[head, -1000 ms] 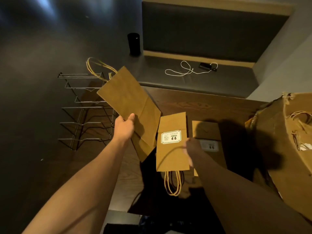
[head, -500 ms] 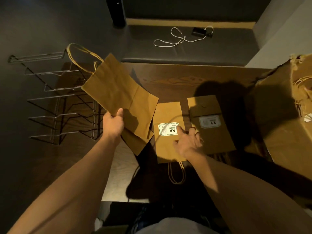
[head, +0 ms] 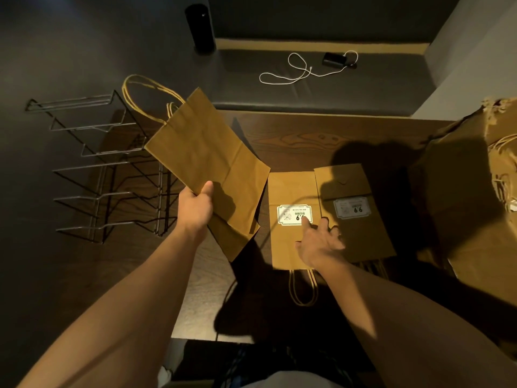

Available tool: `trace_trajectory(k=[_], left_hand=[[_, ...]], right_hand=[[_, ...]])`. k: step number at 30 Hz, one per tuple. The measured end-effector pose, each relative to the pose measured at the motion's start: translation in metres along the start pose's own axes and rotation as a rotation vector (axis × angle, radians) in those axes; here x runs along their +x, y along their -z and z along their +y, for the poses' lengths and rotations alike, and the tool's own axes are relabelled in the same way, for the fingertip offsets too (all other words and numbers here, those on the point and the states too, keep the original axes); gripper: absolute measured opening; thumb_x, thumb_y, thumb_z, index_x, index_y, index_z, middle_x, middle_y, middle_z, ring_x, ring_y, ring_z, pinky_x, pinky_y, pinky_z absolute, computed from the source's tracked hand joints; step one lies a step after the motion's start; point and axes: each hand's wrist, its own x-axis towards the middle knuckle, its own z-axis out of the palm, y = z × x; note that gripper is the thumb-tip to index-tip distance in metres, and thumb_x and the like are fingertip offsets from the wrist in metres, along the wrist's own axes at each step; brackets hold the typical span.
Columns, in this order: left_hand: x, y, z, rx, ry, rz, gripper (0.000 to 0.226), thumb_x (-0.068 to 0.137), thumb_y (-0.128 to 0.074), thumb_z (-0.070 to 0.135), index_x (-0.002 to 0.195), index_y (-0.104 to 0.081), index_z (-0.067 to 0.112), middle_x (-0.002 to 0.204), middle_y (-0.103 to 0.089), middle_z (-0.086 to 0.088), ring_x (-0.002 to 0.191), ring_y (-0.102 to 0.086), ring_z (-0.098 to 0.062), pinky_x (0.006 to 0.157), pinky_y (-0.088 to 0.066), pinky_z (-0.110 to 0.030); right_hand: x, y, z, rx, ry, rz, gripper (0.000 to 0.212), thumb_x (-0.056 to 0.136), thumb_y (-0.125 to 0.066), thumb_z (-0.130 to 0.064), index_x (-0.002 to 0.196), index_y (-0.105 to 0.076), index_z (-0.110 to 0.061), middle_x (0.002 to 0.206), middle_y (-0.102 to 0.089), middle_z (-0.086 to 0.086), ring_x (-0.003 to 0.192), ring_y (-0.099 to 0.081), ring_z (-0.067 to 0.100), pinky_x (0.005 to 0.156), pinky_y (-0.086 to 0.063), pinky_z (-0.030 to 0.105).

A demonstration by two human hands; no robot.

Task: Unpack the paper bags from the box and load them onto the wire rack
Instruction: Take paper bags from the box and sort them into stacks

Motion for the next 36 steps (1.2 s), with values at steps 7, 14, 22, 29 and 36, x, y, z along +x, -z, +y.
trace_trajectory(k=[7,14,22,29,36], left_hand=[[-0.003,0.005,0.009,-0.074,0.053,-0.014,0.024,0.101,-0.057,0.018,0.122,-0.062,0.01,0.124,-0.066,-0.015,0.116,-0.062,-0.035,0.102,-0.05,-0.051],[-0.031,0.007,0.045,-0.145,0.121,-0.153,0.043,0.102,-0.055,0.02,0.141,-0.049,0.004,0.127,-0.053,-0.03,0.118,-0.049,-0.043,0.091,-0.04,-0.045],[-0.019,0.03,0.034,0.007,0.2,-0.257,0.031,0.09,-0.068,0.0,0.121,-0.064,0.002,0.117,-0.07,-0.017,0.086,-0.07,-0.027,0.072,-0.057,-0.037],[-0.004,0.054,0.046,0.211,0.025,0.009,0.045,0.088,-0.064,0.016,0.13,-0.048,0.02,0.119,-0.061,-0.006,0.107,-0.059,-0.027,0.097,-0.051,-0.047],[-0.003,0.081,0.065,0.419,-0.149,0.151,0.047,0.092,-0.054,0.015,0.134,-0.039,0.026,0.114,-0.06,-0.008,0.113,-0.058,-0.034,0.101,-0.048,-0.047]], right_hand=[[-0.01,0.014,-0.019,0.355,0.018,0.262,0.058,0.092,-0.054,-0.049,0.139,-0.036,-0.021,0.139,-0.043,0.01,0.128,-0.044,0.034,0.103,-0.042,0.047],[-0.006,0.09,-0.049,1.514,-0.112,-0.277,0.089,0.08,-0.073,-0.052,0.149,-0.029,-0.018,0.137,-0.048,0.01,0.092,-0.052,0.023,0.068,-0.046,0.035],[-0.009,0.105,-0.049,1.828,-0.215,0.21,0.025,0.1,-0.047,-0.01,0.123,-0.056,-0.002,0.114,-0.056,0.017,0.077,-0.053,0.02,0.081,-0.038,0.03],[-0.022,0.102,-0.077,1.026,0.481,0.491,0.049,0.103,-0.036,-0.007,0.148,-0.04,-0.027,0.141,-0.048,0.002,0.126,-0.045,0.017,0.11,-0.038,0.034],[-0.019,0.05,-0.109,0.509,0.354,0.65,0.047,0.078,-0.069,-0.005,0.113,-0.071,-0.036,0.139,-0.047,0.001,0.126,-0.038,0.031,0.1,-0.024,0.042]])
